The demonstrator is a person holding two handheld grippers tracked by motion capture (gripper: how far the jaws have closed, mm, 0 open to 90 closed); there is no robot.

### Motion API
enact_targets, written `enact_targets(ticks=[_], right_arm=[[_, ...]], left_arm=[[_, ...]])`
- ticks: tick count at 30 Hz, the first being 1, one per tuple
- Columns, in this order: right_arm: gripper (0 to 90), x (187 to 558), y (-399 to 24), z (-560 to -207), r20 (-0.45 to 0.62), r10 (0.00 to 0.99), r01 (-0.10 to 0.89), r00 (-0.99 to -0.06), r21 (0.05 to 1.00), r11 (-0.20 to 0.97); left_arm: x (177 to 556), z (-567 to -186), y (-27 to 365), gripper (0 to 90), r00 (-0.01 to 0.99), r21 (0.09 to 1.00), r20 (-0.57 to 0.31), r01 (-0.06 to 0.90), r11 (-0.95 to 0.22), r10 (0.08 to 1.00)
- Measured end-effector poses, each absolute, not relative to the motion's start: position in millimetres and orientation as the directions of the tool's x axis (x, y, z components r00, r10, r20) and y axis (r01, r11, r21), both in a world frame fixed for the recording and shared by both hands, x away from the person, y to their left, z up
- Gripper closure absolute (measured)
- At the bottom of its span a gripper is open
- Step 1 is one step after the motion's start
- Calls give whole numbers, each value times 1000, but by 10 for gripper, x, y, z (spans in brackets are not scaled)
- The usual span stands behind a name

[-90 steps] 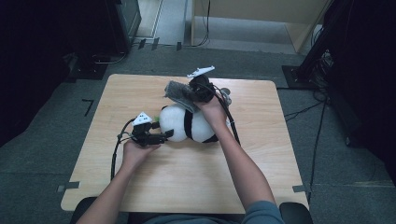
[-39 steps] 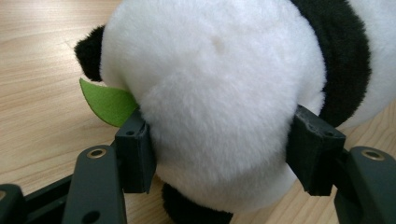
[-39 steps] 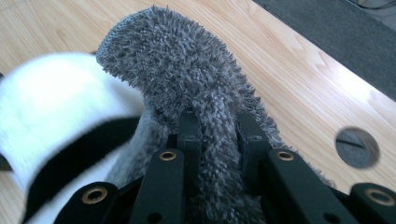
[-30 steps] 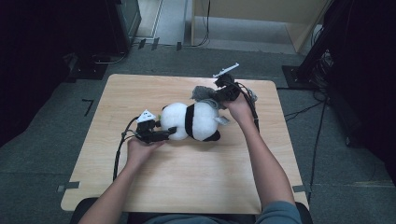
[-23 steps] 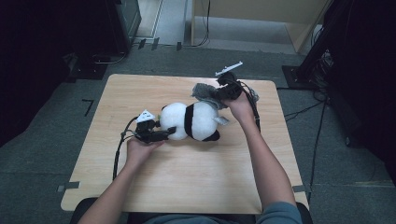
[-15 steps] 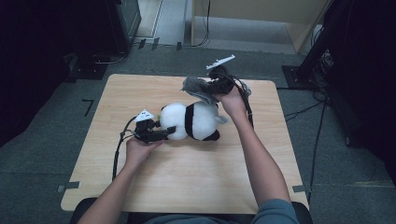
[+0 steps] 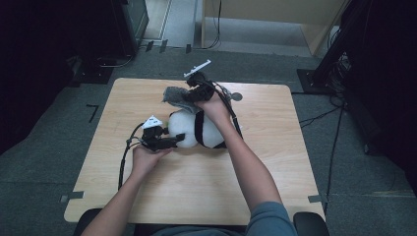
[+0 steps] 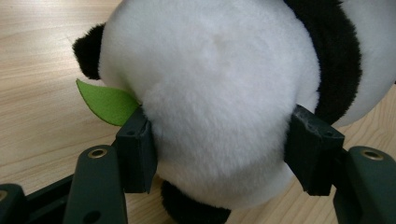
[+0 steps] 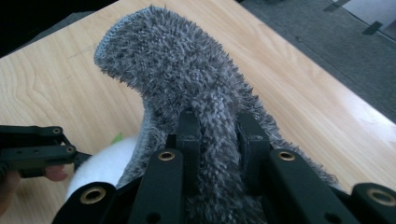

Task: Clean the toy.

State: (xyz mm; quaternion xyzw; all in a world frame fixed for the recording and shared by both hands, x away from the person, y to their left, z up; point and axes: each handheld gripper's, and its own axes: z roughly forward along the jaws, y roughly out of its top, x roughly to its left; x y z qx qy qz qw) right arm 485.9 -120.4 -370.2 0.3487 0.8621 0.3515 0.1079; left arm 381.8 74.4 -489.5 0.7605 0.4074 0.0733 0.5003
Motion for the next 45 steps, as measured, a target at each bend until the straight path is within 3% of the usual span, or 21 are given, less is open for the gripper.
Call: enact_targets(ticks=[12,33,45], right_arm=[[757,4851,-1168,-3936,57,659,544,-750,619,566],[755,4790,-2309,-3915,68,784,619,-616,658,429],[756,4653,-2548,-3948,118,808,636,-577,685,355]], left_arm=[[3826,-4897,762,355,649,816,-302,554,-162,698],[3826,-4900,773,355,651,815,-300,555,-168,698],[3830,-4910,800,350,654,811,-306,560,-171,692]])
